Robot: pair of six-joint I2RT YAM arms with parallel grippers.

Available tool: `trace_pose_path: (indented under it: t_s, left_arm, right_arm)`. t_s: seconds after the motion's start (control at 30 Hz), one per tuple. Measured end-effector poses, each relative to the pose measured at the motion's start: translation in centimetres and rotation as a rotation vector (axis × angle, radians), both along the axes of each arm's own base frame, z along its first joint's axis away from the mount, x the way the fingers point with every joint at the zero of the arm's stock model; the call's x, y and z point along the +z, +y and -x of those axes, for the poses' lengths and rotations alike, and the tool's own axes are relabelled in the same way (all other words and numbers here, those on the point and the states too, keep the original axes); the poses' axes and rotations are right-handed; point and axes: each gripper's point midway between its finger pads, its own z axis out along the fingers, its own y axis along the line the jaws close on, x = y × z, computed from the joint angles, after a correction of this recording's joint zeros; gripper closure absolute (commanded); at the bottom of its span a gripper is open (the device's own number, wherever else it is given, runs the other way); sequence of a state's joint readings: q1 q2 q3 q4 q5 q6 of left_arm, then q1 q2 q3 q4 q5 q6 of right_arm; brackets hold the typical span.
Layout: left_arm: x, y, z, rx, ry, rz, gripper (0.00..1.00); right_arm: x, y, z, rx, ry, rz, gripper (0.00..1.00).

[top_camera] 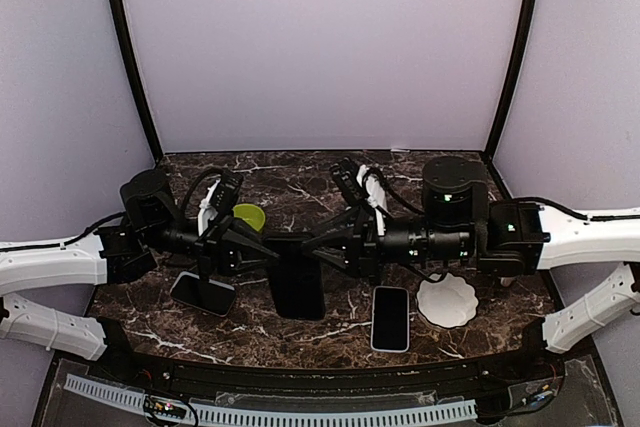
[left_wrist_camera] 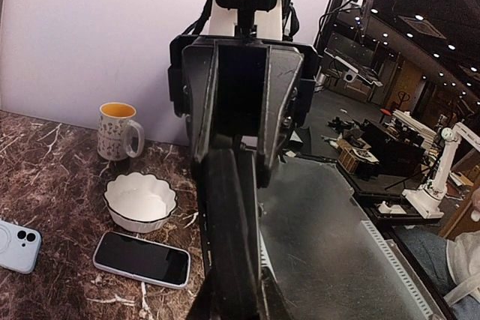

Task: Put the phone into the phone case
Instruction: Press the top right corner of the phone case, then pass from the left arm to the right

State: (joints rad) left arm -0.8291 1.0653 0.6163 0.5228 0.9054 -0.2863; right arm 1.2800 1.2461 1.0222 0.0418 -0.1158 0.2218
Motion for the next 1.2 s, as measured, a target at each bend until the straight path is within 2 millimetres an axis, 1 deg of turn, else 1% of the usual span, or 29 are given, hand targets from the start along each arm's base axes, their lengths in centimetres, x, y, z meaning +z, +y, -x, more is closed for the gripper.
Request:
trace_pose_path:
  t_s: [0.03, 0.07, 0.1, 0.13, 0.37, 0.4, 0.43, 0.47, 0.5, 0.53, 0.57, 0.63, 0.7, 0.73, 0.77, 0.83, 0.87, 0.9, 1.13, 1.17, 1.2]
  left_arm:
    - [0.0, 0.0, 0.0, -0.001, -0.002, 0.000, 1.00]
    - [0.0, 0.0, 0.0, -0.002, -0.002, 0.000, 1.00]
    - [-0.1, 0.0, 0.1, -0.004, -0.001, -0.002, 1.00]
    - [-0.2, 0.0, 0.1, -0.005, -0.006, -0.002, 1.00]
    - [-0.2, 0.1, 0.1, -0.006, -0.012, -0.001, 1.00]
    - [-0.2, 0.1, 0.1, -0.005, -0.012, 0.000, 1.00]
    - [-0.2, 0.1, 0.1, -0.005, -0.013, 0.000, 1.00]
    - [-0.2, 0.1, 0.1, -0.003, -0.013, 0.000, 1.00]
    - [-0.2, 0.1, 0.1, -0.002, -0.013, 0.001, 1.00]
    - [-0.1, 0.1, 0.1, -0.001, -0.014, 0.001, 1.00]
    - [-0.1, 0.1, 0.1, 0.001, -0.015, 0.003, 1.00]
    - [0.1, 0.2, 0.1, 0.005, -0.019, 0.007, 1.00]
    - [0.3, 0.3, 0.2, 0.007, -0.024, 0.012, 1.00]
    - [0.4, 0.4, 0.2, 0.009, -0.027, 0.015, 1.00]
    - [0.4, 0.4, 0.2, 0.009, -0.028, 0.016, 1.00]
    - [0.4, 0.4, 0.2, 0.009, -0.028, 0.016, 1.00]
    - [0.4, 0.4, 0.1, 0.011, -0.028, 0.016, 1.00]
    - [0.3, 0.4, 0.0, 0.019, -0.026, 0.014, 1.00]
    - [0.3, 0.4, -0.2, 0.027, -0.019, 0.012, 1.00]
    - [0.3, 0.4, -0.2, 0.026, -0.017, 0.012, 0.97]
    - [0.3, 0.4, -0.1, 0.024, -0.017, 0.013, 0.92]
  right_arm:
    - [-0.2, 0.1, 0.0, 0.001, 0.002, 0.003, 0.81]
    - [-0.4, 0.2, -0.1, 0.001, 0.007, 0.008, 0.88]
    - [-0.5, 0.3, -0.2, 0.001, 0.011, 0.009, 0.98]
    - [-0.6, 0.4, -0.2, 0.000, 0.016, 0.010, 1.00]
    - [-0.7, 0.5, -0.3, 0.008, 0.030, 0.006, 1.00]
    - [-0.7, 0.5, -0.3, 0.009, 0.030, 0.006, 0.89]
    - [-0.6, 0.5, -0.3, 0.009, 0.030, 0.005, 0.67]
    - [-0.6, 0.5, -0.4, 0.007, 0.031, 0.005, 0.50]
    - [-0.6, 0.5, -0.4, 0.004, 0.030, 0.005, 0.41]
    - [-0.6, 0.4, -0.5, 0.001, 0.032, 0.005, 0.37]
    - [-0.7, 0.4, -0.5, -0.003, 0.035, 0.007, 0.35]
    - [-0.9, 0.4, -0.6, -0.007, 0.040, 0.012, 0.35]
    - [-1.5, 0.3, -0.6, -0.010, 0.055, 0.020, 0.40]
    - [-1.9, 0.3, -0.6, -0.011, 0.062, 0.025, 0.45]
    - [-2.2, 0.2, -0.5, -0.011, 0.066, 0.033, 0.55]
    - [-3.1, 0.1, -0.5, -0.013, 0.080, 0.048, 0.81]
    - [-3.6, 0.0, -0.4, -0.015, 0.093, 0.054, 0.92]
    - [-3.7, 0.0, -0.3, -0.008, 0.096, 0.056, 1.00]
    - [-3.6, 0.0, 0.1, 0.017, 0.090, 0.045, 1.00]
    - [-3.5, 0.0, 0.1, 0.019, 0.091, 0.044, 1.00]
    - [-3.5, 0.0, 0.2, 0.022, 0.090, 0.043, 1.00]
